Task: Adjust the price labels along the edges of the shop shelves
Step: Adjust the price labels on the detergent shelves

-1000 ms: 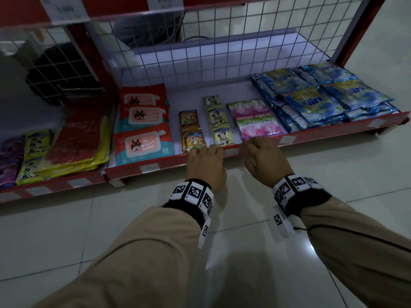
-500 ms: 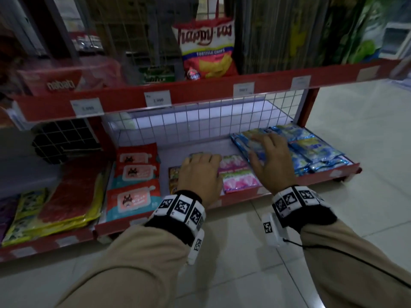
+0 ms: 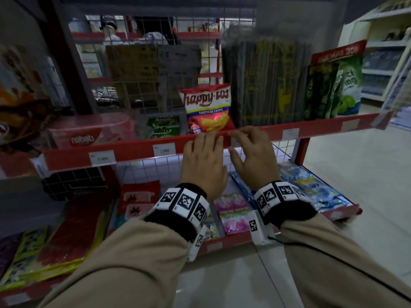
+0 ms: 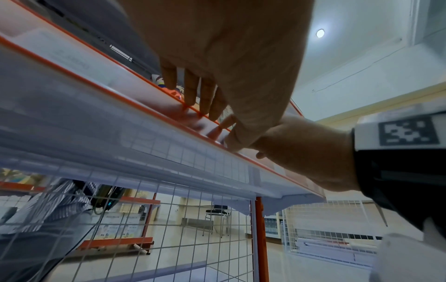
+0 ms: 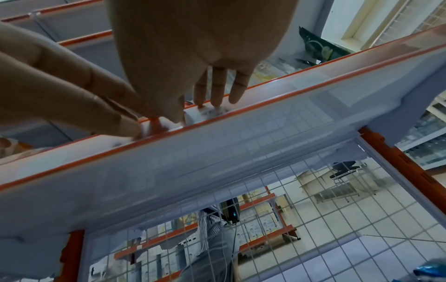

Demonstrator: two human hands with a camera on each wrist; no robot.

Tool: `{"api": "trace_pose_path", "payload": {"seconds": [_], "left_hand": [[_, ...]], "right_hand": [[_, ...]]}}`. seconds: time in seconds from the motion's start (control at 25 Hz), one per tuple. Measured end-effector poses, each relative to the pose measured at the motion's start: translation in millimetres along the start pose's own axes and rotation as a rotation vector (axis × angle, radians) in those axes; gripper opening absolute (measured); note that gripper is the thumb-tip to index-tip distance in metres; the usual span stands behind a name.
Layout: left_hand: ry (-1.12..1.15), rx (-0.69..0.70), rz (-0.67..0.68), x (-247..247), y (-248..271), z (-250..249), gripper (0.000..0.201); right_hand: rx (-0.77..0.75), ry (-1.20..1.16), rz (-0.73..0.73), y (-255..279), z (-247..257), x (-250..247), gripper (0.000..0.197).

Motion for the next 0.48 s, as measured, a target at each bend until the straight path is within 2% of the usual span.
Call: {"api": "trace_pose_path", "payload": {"seconds": [0.28, 0.48], "left_hand": [[-0.013, 0.013, -0.057, -1.3, -8.8, 4.8, 0.061], [-0.006, 0.008, -0.085, -5.4, -15.8, 10.9, 0.054]], "right_hand": [[0.031, 0.106, -0.027, -11.1, -0.1, 0.2, 0.030], [0.082, 0.118, 0.118, -25.7, -1.7, -5.7, 0.034]]}}
Point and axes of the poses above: each hand's wrist, its own y-axis away from the middle knuckle, its own x-axis out of the palm, z = x × y, the point moved 3 cm from there along -y, towards the middle knuckle, and after that the axes turned 3 degrees about z, right-handed, at the moved point
